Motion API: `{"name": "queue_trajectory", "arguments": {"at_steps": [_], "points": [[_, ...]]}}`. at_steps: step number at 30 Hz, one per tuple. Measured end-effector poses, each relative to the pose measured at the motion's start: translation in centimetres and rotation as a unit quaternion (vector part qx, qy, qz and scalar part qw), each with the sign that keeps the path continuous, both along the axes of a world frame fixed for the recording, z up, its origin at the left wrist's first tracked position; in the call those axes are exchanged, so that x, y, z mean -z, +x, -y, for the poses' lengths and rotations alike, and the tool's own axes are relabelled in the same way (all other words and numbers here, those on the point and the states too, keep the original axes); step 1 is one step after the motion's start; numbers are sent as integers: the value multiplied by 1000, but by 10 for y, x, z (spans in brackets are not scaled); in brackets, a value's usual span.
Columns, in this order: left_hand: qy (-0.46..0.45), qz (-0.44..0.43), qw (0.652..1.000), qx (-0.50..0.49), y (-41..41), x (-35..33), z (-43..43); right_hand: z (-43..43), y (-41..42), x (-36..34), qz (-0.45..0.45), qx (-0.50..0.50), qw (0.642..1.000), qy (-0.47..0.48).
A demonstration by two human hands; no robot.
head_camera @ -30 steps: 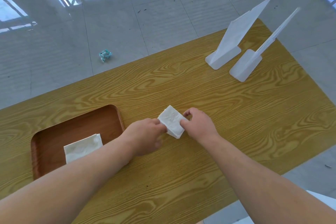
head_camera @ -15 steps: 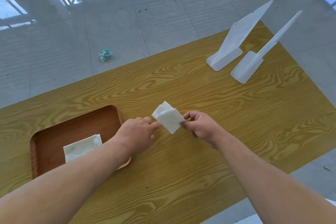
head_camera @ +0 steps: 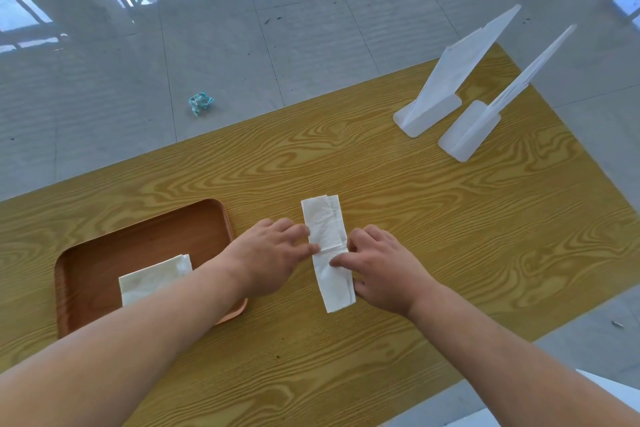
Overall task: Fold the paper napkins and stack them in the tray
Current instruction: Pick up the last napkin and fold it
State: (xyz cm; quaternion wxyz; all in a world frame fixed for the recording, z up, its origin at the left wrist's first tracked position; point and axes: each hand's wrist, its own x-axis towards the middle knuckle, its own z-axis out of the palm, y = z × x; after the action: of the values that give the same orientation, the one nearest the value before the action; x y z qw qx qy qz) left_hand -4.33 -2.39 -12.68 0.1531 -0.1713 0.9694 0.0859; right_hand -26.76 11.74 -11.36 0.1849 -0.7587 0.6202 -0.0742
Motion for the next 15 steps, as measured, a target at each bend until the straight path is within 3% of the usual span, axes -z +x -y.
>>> {"name": "queue_trajectory", "arguments": {"at_steps": [3, 6, 10, 12, 15], "points": [[16, 3, 1000, 8, 4, 5, -6, -6, 1, 3, 39, 16, 999, 6], [19, 2, 1000, -6, 4, 6, -5, 1, 4, 3, 137, 104, 984, 51], [50, -10, 998, -41, 6, 5, -4, 29, 7, 2, 279, 262, 911, 150], [57, -41, 993, -93, 7, 1, -3, 44, 8, 2, 296, 320, 880, 189], [57, -98, 973, -203, 6, -3, 0, 58, 11, 5, 252, 370, 867, 219]]}}
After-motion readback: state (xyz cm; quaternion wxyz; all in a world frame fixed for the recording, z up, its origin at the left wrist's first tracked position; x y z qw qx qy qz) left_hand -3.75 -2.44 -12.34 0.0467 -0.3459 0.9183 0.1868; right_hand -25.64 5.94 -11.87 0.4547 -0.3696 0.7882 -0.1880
